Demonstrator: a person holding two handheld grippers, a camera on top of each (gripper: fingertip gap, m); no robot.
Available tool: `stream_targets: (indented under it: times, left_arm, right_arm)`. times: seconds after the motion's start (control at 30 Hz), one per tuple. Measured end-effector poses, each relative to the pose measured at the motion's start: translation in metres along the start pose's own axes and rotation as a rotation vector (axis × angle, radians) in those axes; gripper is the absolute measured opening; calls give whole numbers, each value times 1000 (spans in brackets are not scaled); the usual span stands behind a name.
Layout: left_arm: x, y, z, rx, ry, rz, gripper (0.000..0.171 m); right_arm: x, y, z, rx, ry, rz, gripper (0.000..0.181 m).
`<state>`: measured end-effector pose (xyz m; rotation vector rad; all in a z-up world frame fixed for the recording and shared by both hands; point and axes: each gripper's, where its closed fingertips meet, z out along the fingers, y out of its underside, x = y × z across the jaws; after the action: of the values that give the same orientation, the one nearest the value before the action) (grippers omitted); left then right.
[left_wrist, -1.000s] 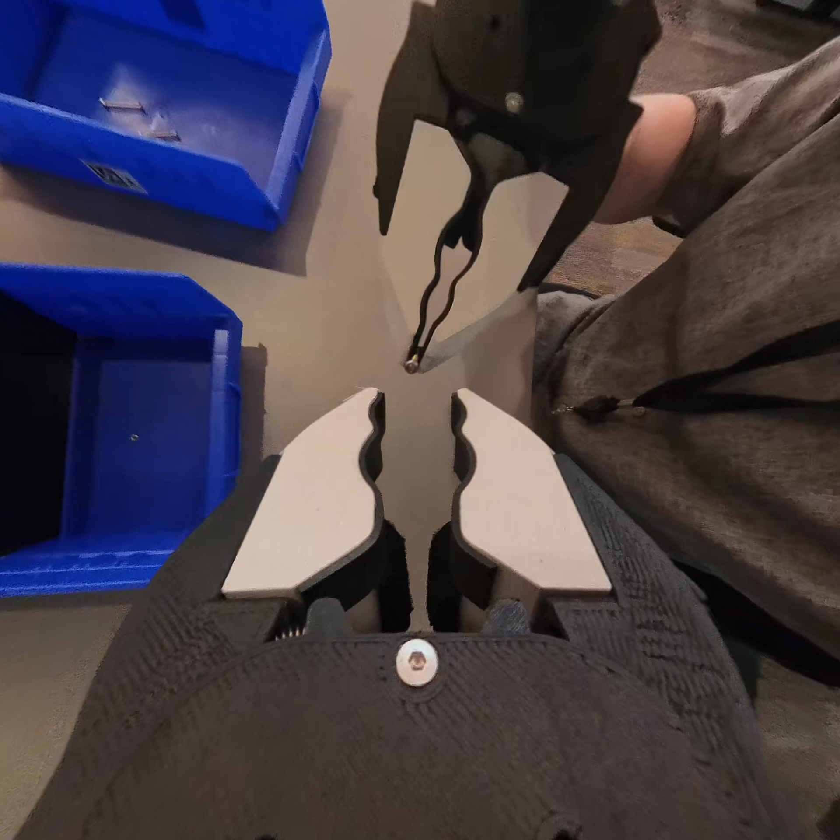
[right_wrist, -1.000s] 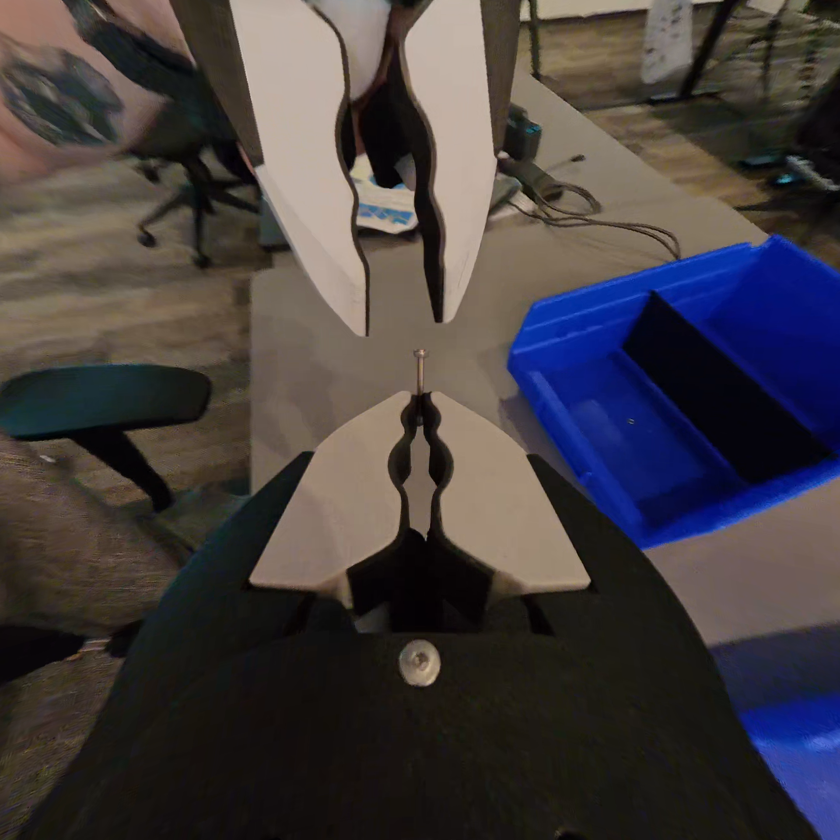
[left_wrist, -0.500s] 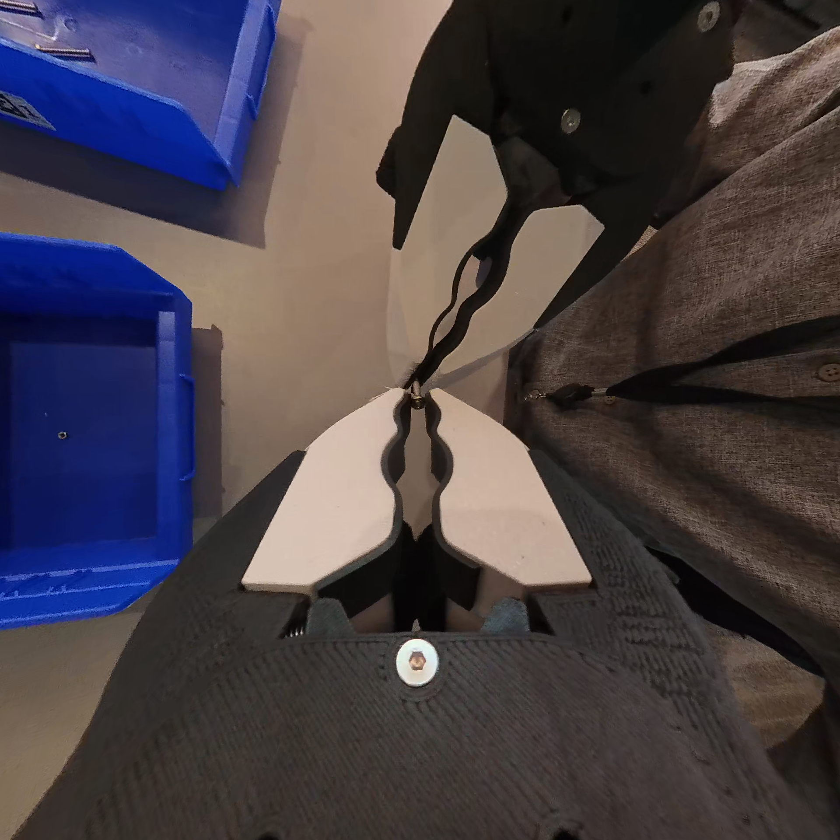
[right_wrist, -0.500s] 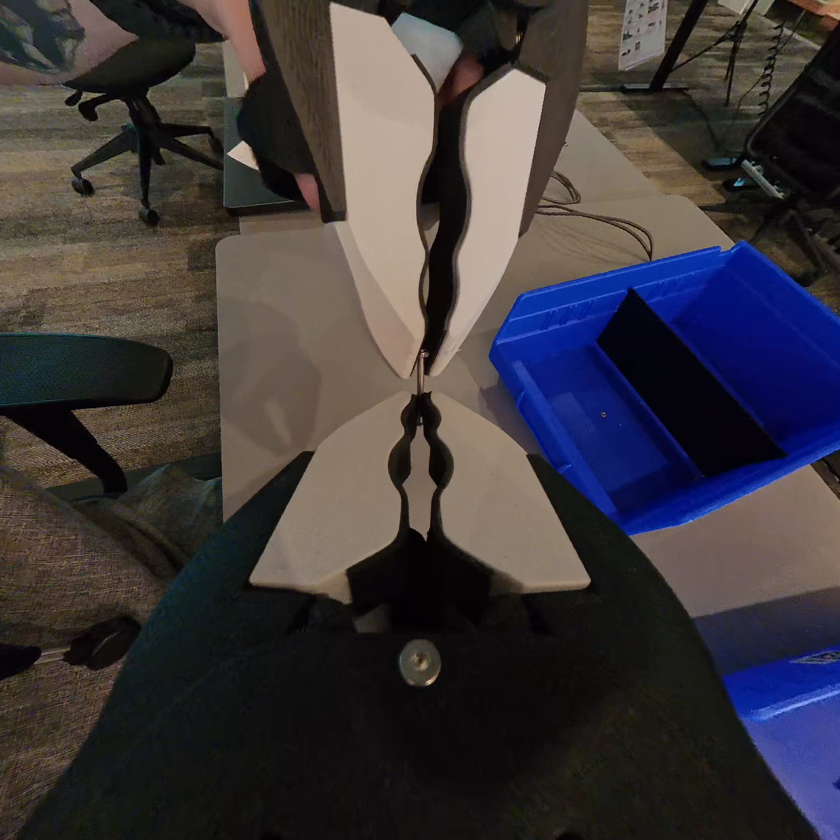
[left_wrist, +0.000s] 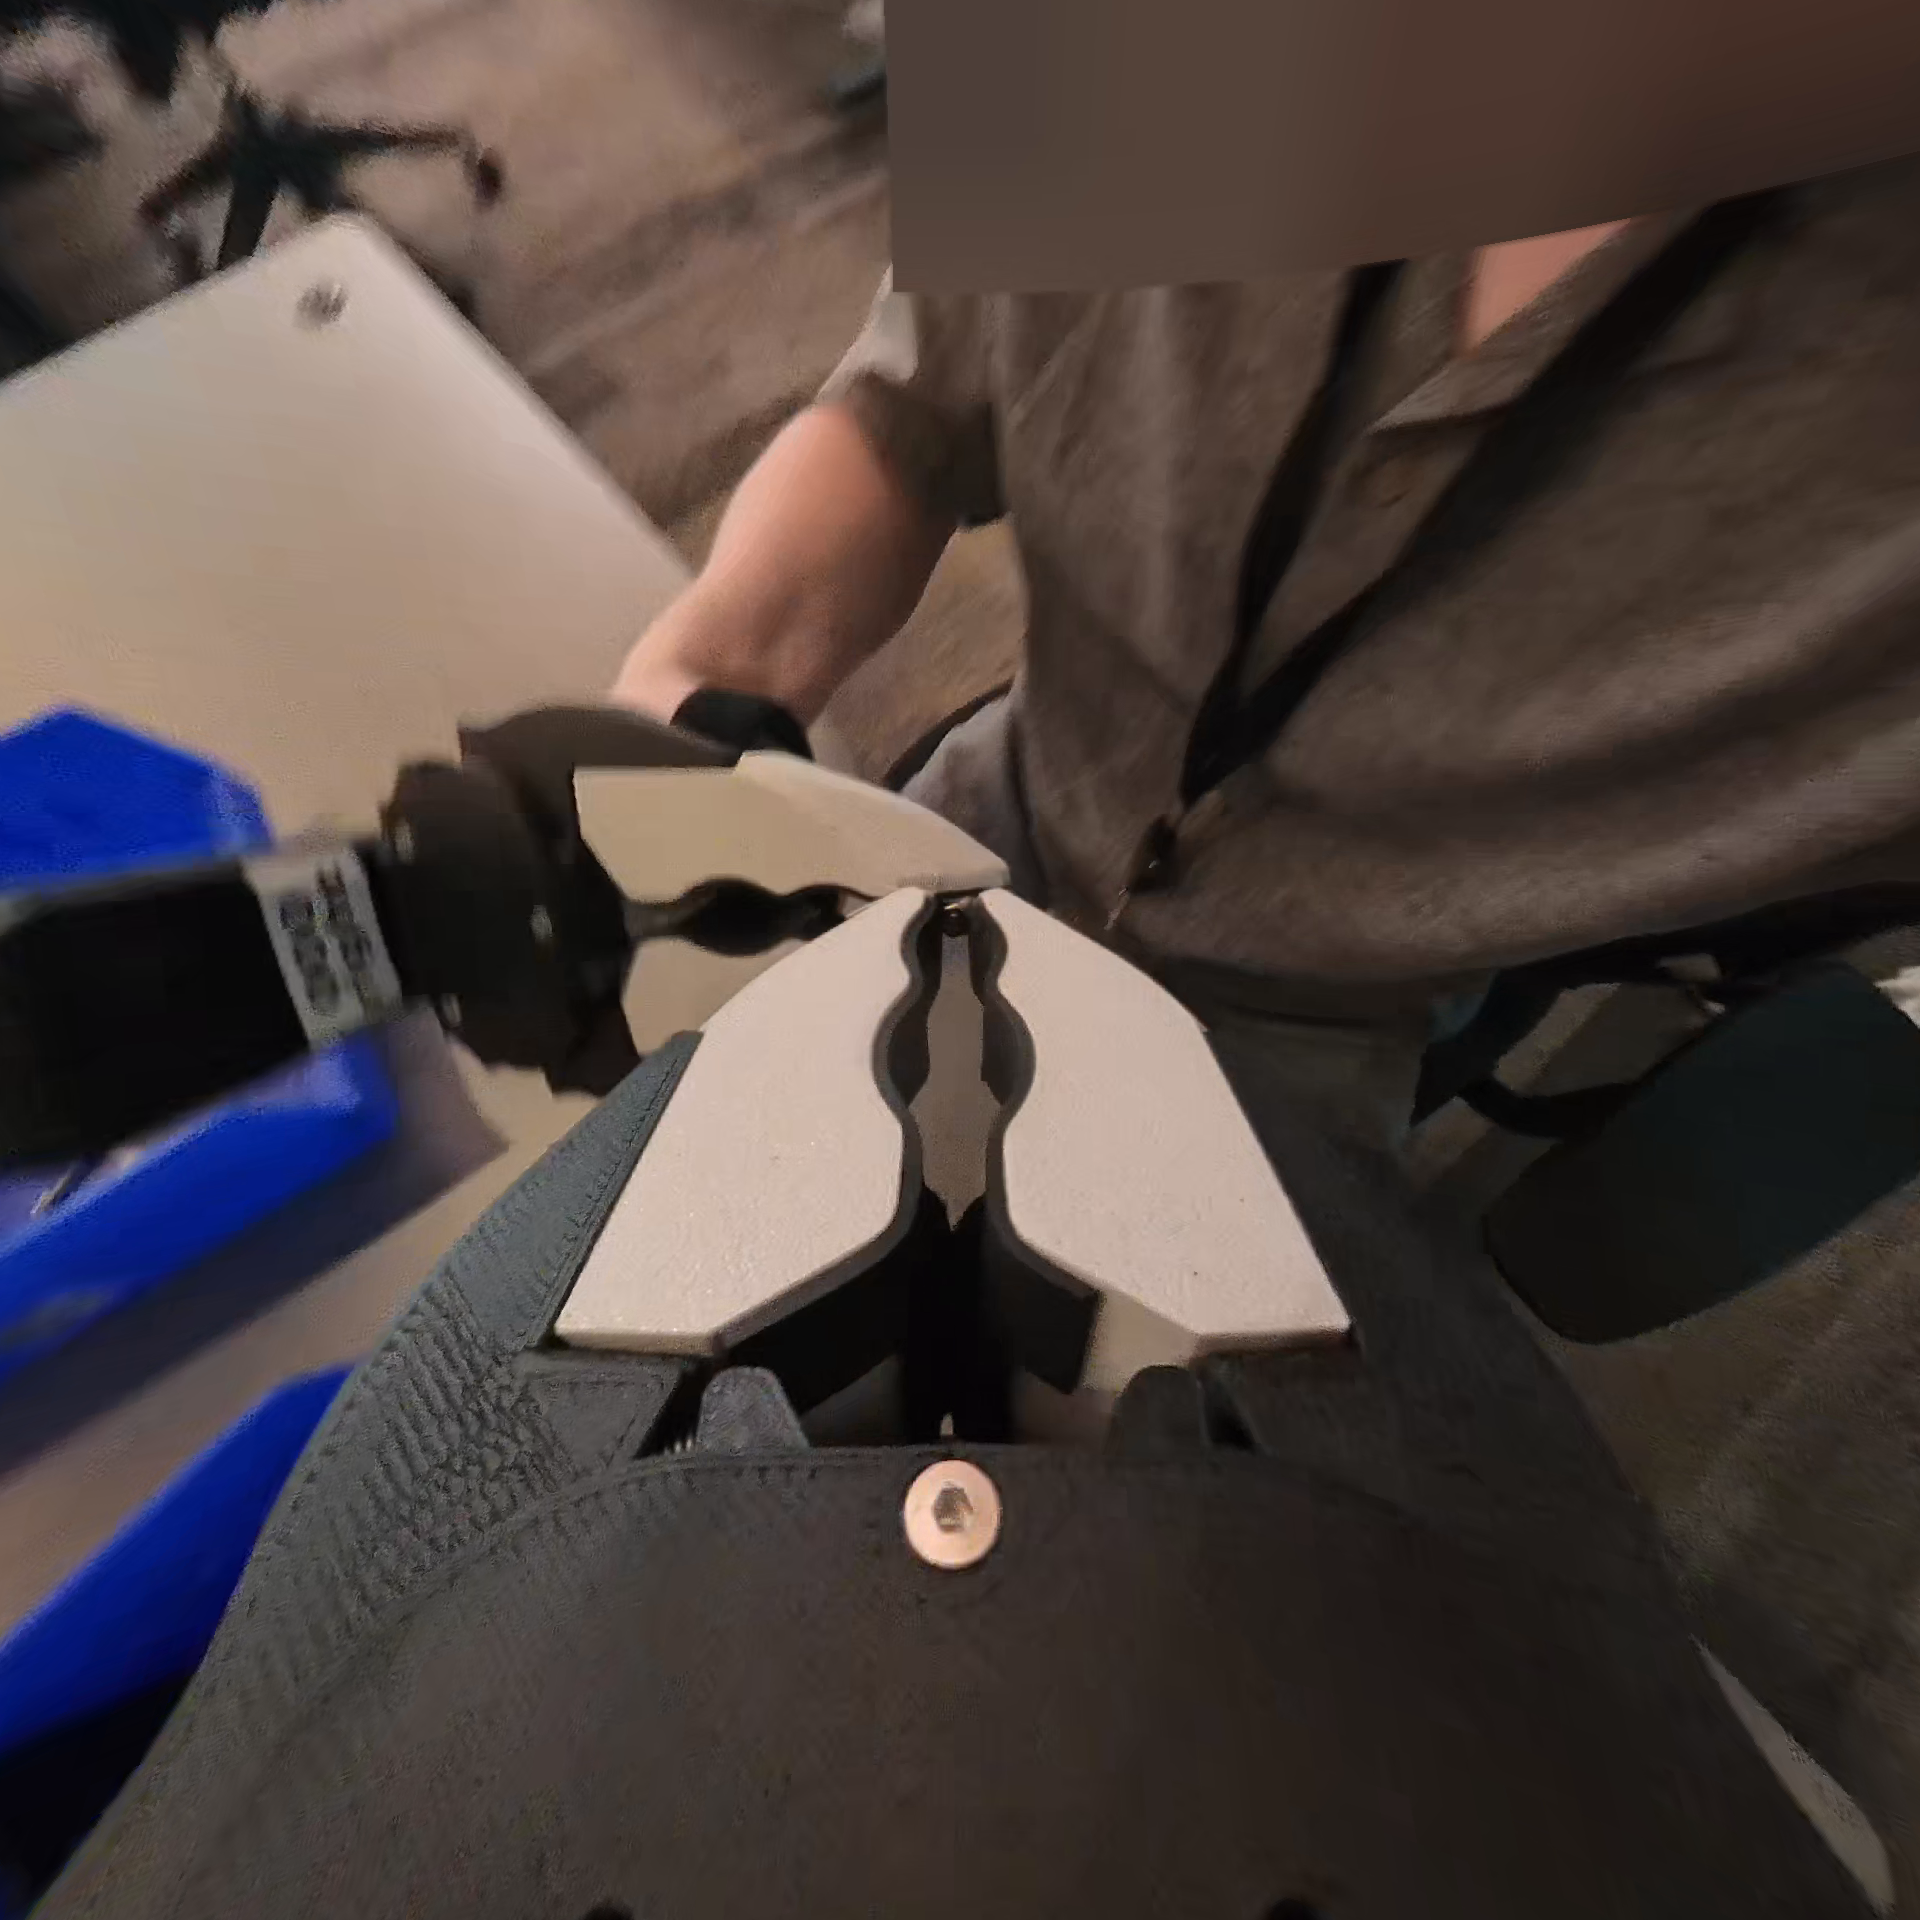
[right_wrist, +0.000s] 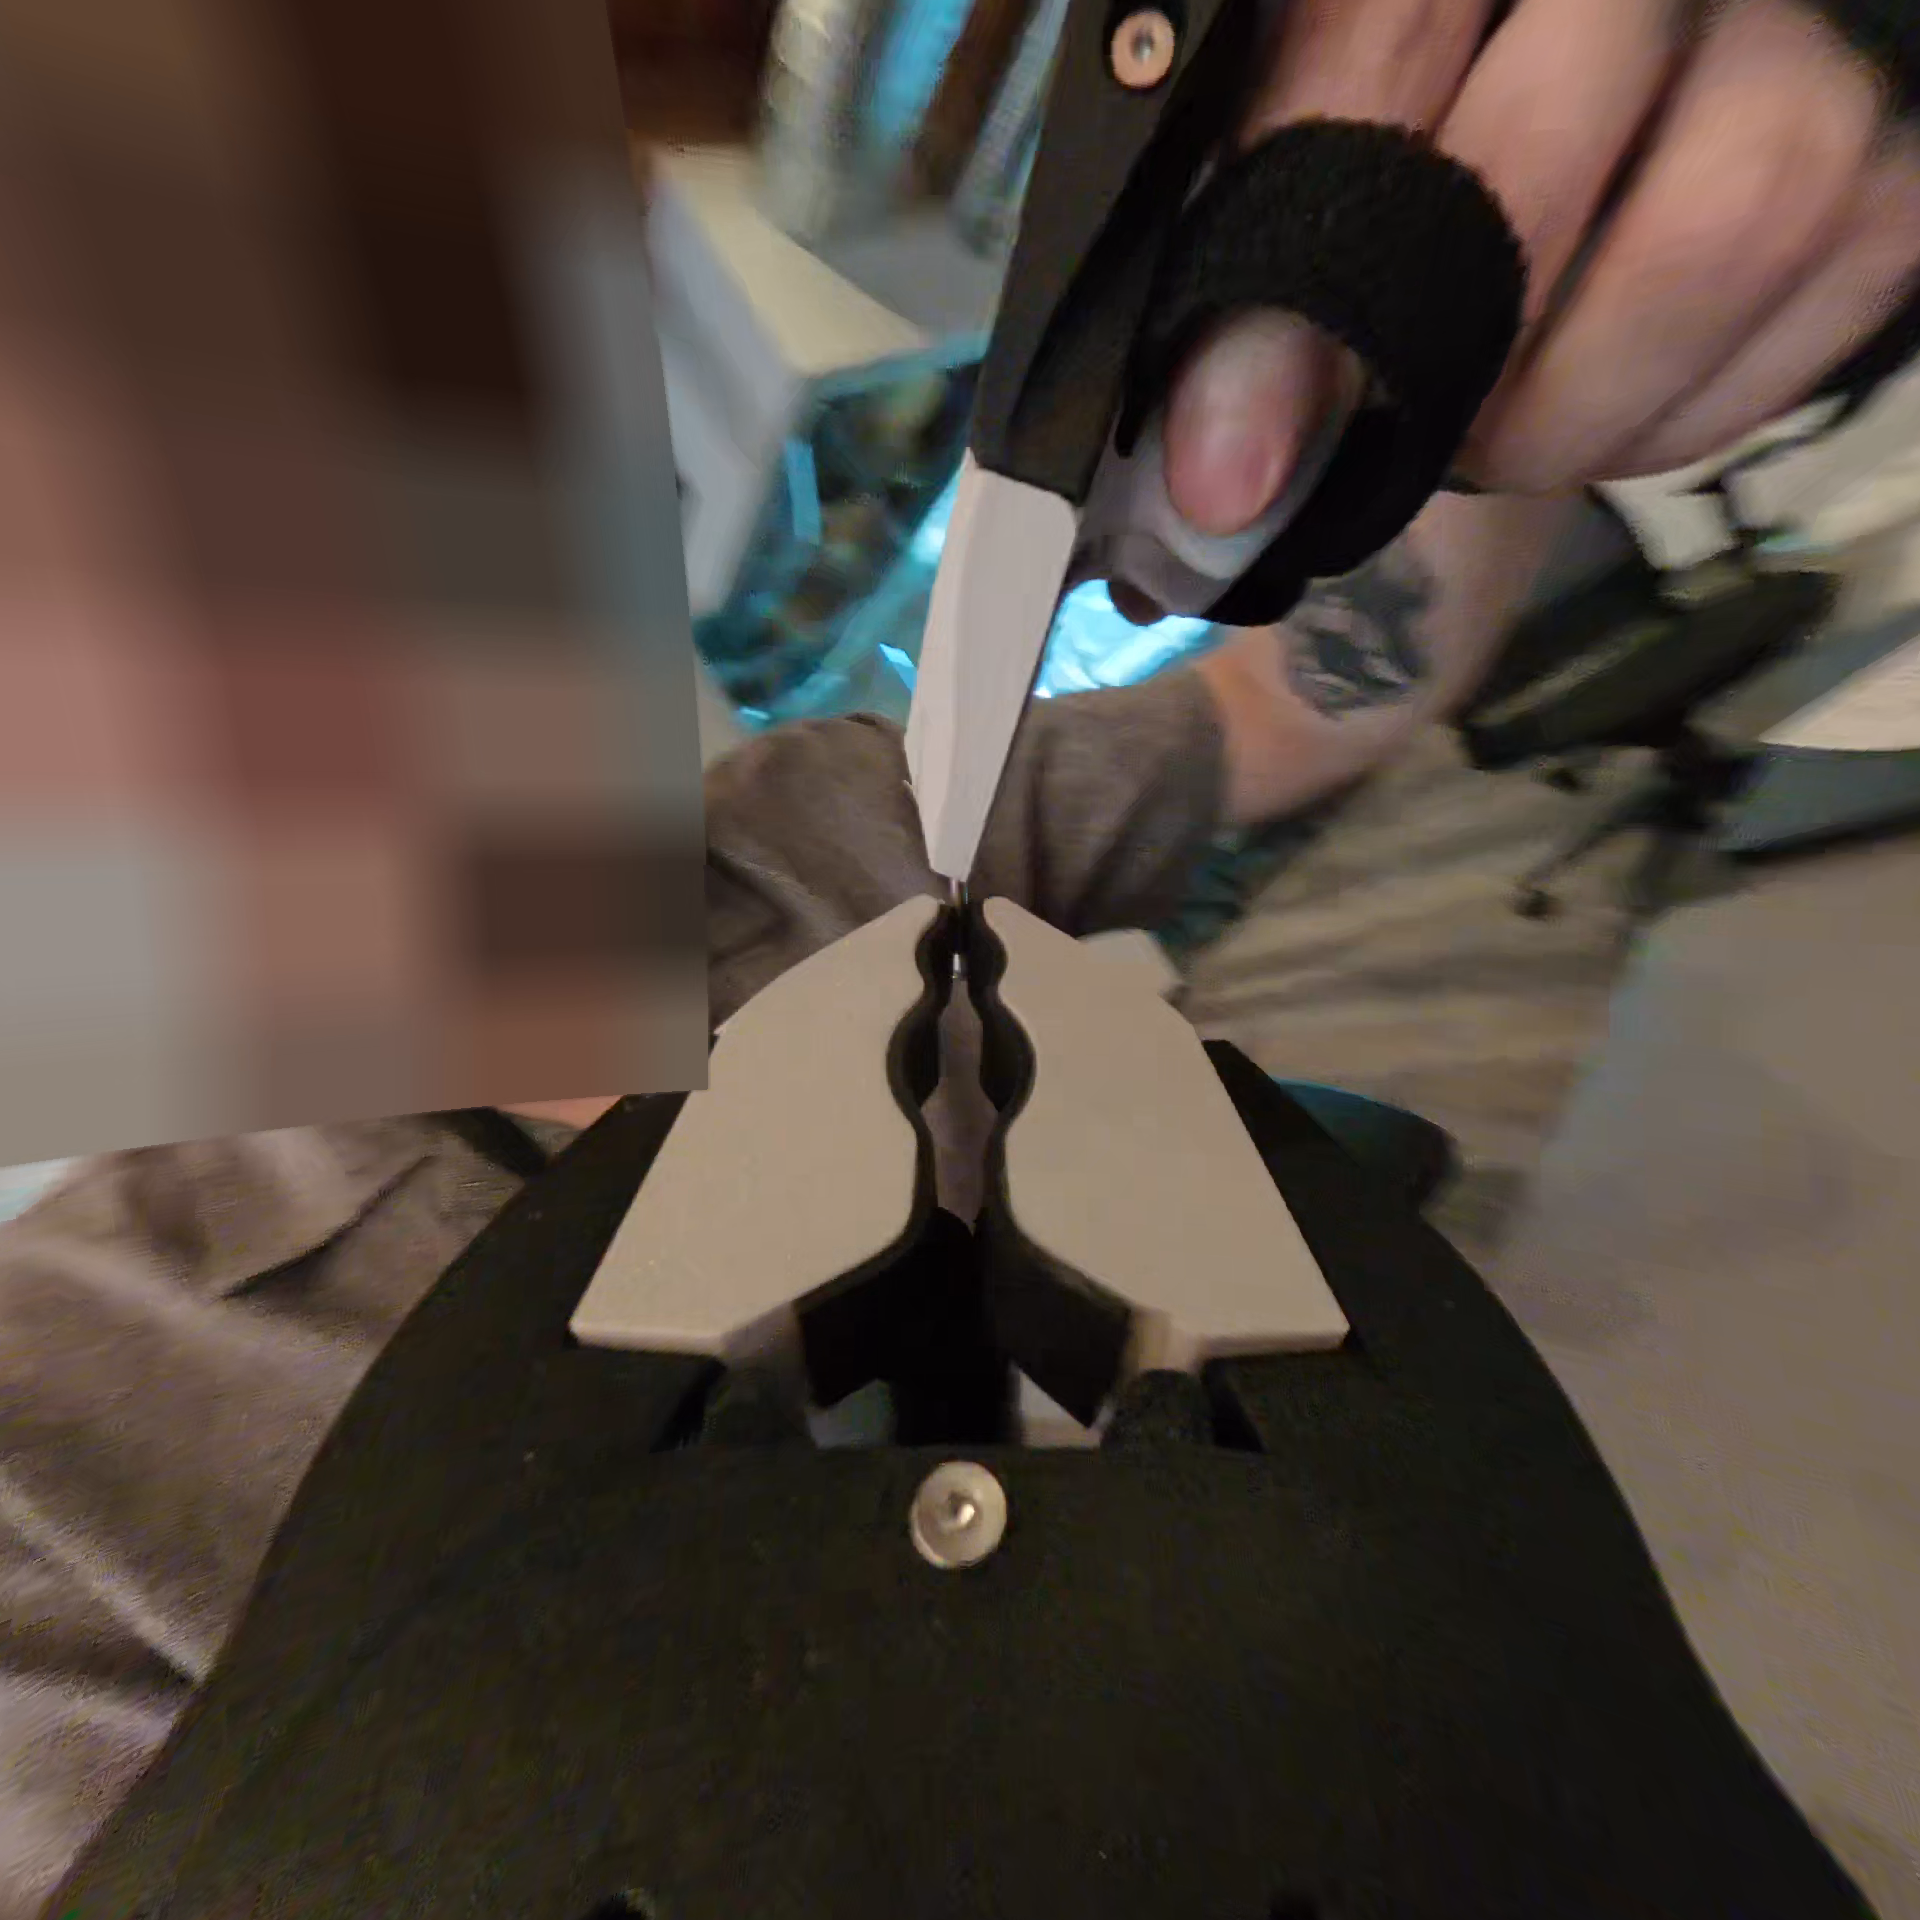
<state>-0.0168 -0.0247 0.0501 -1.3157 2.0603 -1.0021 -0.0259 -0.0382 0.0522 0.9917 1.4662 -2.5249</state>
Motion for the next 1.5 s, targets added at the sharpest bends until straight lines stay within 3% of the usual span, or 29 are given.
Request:
stream_targets:
  times: [0.13, 0.23, 0.3, 0.43, 0.53, 0.67, 0.87, 1.03, 1.5]
  left_arm:
    - [6, -14, 3, 161, 45, 68, 5]
    - [6, -14, 2, 176, 35, 35, 6]
    - [4, -14, -1, 182, 6, 2, 11]
    - [-1, -14, -13, 185, -54, -107, 45]
    - [-9, -5, -24, 154, -134, -219, 46]
    - [-24, 29, -30, -10, -286, -376, 31]
    - [-29, 45, -25, -120, -365, -530, 22]
    - [-27, 53, -23, -171, -363, -614, 19]
    - [-25, 57, -13, -196, -319, -646, 6]
  right_arm:
    - [-17, 0, 9, 107, -270, 83, 1]
    - [-17, 0, 9, 125, -306, 97, 1]
    - [-9, -3, 5, 124, -229, 85, 2]
    - [6, -5, -3, 52, 22, -9, 2]
    - [22, -6, -12, -47, 337, -151, 2]
    - [39, -11, -30, -215, 769, -351, 2]
    - [56, -9, -43, -436, 1111, -499, 2]
    - [61, -8, -46, -494, 1201, -550, 2]
    - [61, -6, -49, -519, 1228, -562, 2]
